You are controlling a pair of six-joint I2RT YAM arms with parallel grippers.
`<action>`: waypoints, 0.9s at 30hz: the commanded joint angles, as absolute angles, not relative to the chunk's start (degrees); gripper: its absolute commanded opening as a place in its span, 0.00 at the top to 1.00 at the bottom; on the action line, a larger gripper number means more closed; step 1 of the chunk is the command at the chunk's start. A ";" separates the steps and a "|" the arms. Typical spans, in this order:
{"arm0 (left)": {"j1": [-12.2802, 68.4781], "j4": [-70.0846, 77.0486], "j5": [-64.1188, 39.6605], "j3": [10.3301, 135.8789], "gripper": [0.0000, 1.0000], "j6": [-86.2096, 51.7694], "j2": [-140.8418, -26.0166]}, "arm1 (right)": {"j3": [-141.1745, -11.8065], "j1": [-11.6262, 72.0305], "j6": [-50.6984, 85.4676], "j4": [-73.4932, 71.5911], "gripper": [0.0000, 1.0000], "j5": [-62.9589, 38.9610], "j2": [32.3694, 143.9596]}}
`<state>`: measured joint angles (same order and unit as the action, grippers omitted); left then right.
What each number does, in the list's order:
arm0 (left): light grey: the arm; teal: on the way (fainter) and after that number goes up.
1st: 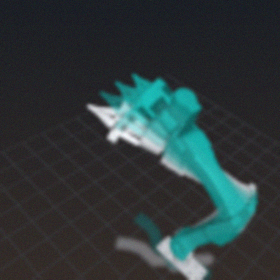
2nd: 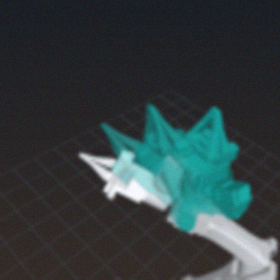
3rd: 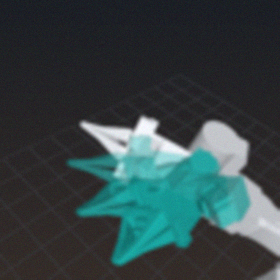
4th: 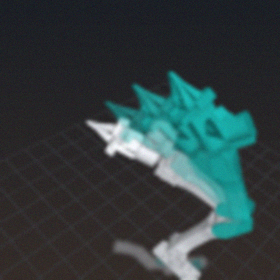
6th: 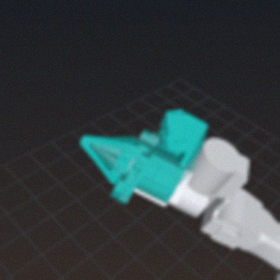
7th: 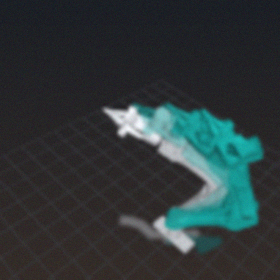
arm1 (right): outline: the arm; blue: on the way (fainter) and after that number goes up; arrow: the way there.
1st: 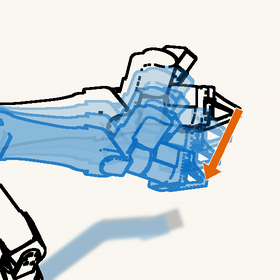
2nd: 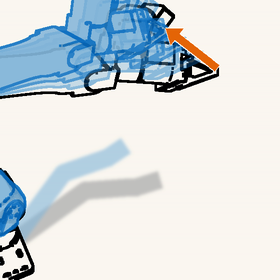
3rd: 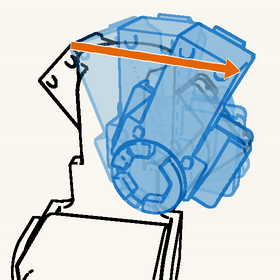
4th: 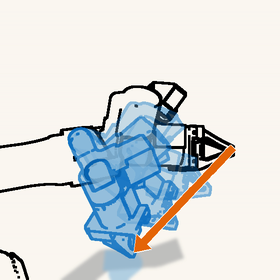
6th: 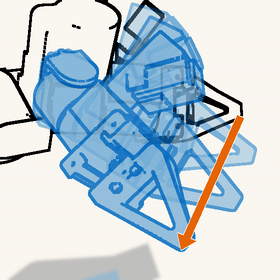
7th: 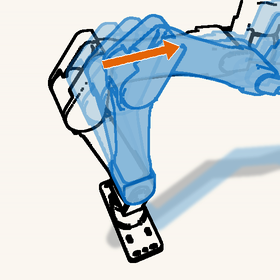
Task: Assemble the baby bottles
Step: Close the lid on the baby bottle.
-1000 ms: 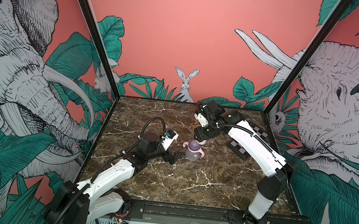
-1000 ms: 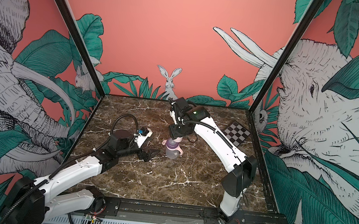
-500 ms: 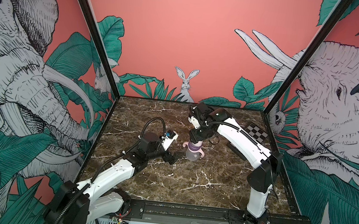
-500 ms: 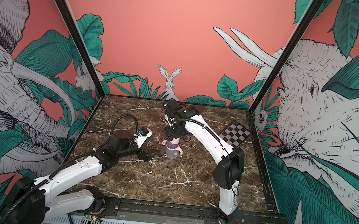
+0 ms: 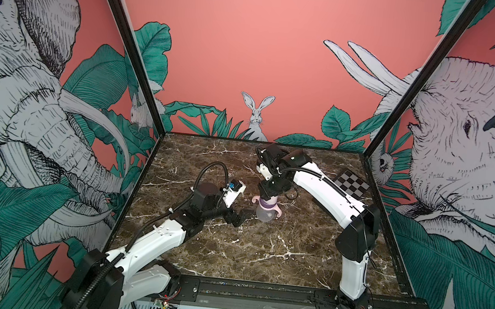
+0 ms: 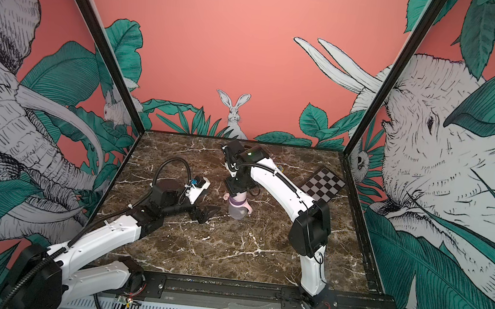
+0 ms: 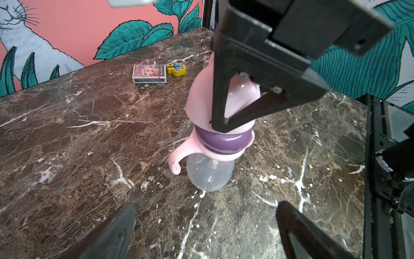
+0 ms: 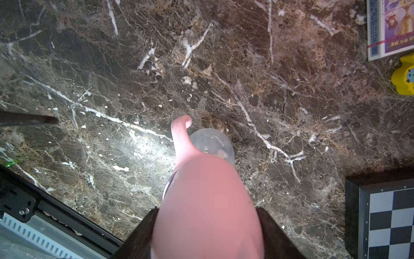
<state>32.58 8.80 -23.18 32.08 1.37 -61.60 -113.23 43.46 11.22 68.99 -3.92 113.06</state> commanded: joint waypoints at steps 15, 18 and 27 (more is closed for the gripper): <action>32.17 8.17 -23.38 32.16 0.00 2.17 -61.78 | -113.91 44.21 9.85 72.43 0.34 -4.13 114.16; 32.17 8.00 -23.46 32.15 0.00 2.15 -61.78 | -113.93 44.19 9.93 72.44 0.33 -4.30 114.54; 32.17 7.89 -23.29 32.36 0.00 2.36 -62.01 | -112.32 44.71 10.45 71.67 0.33 -1.46 114.19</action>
<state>32.56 8.40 -23.14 32.08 1.56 -61.89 -113.30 43.86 10.46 70.22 -3.42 113.47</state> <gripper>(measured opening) 0.995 0.669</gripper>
